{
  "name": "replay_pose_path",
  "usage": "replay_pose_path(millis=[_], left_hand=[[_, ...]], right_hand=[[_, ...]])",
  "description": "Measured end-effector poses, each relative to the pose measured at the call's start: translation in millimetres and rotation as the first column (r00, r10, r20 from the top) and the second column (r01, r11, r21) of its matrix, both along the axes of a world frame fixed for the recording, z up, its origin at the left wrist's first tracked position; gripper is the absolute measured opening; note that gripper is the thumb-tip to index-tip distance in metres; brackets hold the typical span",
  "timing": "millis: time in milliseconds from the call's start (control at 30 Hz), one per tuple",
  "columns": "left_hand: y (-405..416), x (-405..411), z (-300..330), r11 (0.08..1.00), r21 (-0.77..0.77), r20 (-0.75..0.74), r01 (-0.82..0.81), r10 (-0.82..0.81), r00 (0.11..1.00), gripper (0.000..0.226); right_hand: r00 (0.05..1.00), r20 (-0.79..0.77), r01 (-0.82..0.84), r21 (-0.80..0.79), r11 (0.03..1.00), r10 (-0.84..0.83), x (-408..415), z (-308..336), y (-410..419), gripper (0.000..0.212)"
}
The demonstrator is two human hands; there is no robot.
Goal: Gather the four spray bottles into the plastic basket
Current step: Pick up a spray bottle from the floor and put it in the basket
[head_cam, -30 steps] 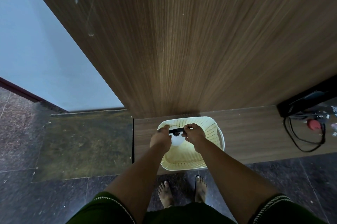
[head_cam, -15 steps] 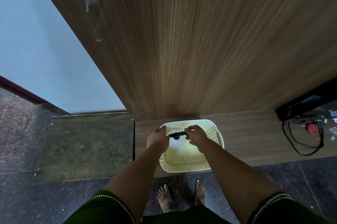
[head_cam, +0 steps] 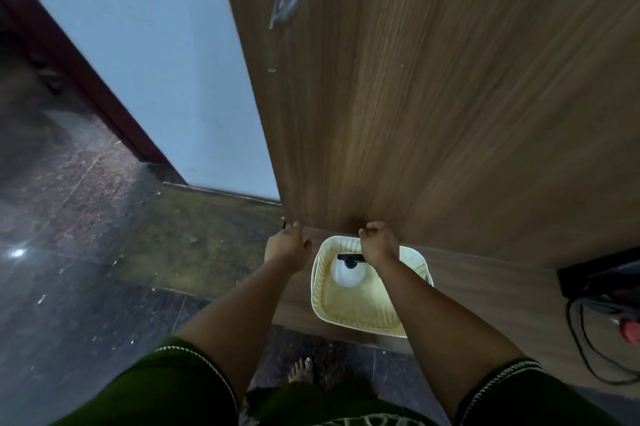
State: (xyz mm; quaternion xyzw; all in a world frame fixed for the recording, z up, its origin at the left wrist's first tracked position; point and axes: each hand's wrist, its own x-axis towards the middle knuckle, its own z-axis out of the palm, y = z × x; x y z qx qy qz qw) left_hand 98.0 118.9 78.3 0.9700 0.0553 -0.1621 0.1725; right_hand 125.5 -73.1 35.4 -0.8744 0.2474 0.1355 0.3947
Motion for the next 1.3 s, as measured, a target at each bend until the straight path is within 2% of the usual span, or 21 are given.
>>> replay_pose_path(millis=[133,300,433,567,700,800,900,1000,1100,1300], left_hand=[[12,-30,6,0.985,-0.04,0.011,-0.169,0.169,0.985,0.044],[25,-89,7,0.921,-0.111,0.09,-0.373,0.383,0.919,0.043],[39,-151,4,0.825,-0.115,0.06,-0.553,0.562,0.825,0.045],[59,-240,-2,0.715,-0.056,-0.016,-0.697,0.698,0.716,0.043],[75,-349,-14,0.516,-0.014,-0.128,-0.857,0.849,0.513,0.052],[77,-426,-19,0.298,-0.02,-0.165,-0.954,0.941,0.297,0.051],[79,-493,-31,0.083,-0.013,-0.216,-0.996,0.973,0.084,0.053],[84,-546,-51,-0.068,-0.017,-0.258,-0.998,0.964,-0.062,0.055],[90,-580,-78,-0.136,-0.016,-0.313,-0.991,0.942,-0.124,0.056],[133,-605,-153,-0.162,-0.075,-0.39,-0.984,0.913,-0.12,0.057]], right_hand=[[0.981,0.045,-0.189,-0.032,0.981,0.19,-7,18,18,0.027],[0.898,0.072,-0.429,-0.072,0.901,0.433,-22,23,37,0.024],[0.795,0.055,-0.598,-0.098,0.795,0.605,-43,21,67,0.02],[0.644,0.027,-0.757,-0.125,0.641,0.765,-85,12,117,0.025],[0.448,0.025,-0.885,-0.128,0.447,0.894,-148,5,175,0.028],[0.286,-0.009,-0.952,-0.113,0.284,0.958,-201,0,216,0.028],[0.142,-0.05,-0.986,-0.1,0.136,0.989,-253,-7,254,0.03],[0.03,-0.096,-0.996,-0.085,0.022,0.995,-303,-23,287,0.032],[-0.042,-0.172,-0.994,-0.088,-0.058,0.984,-344,-53,310,0.032],[-0.045,-0.312,-0.996,-0.062,-0.068,0.949,-403,-137,360,0.035]])
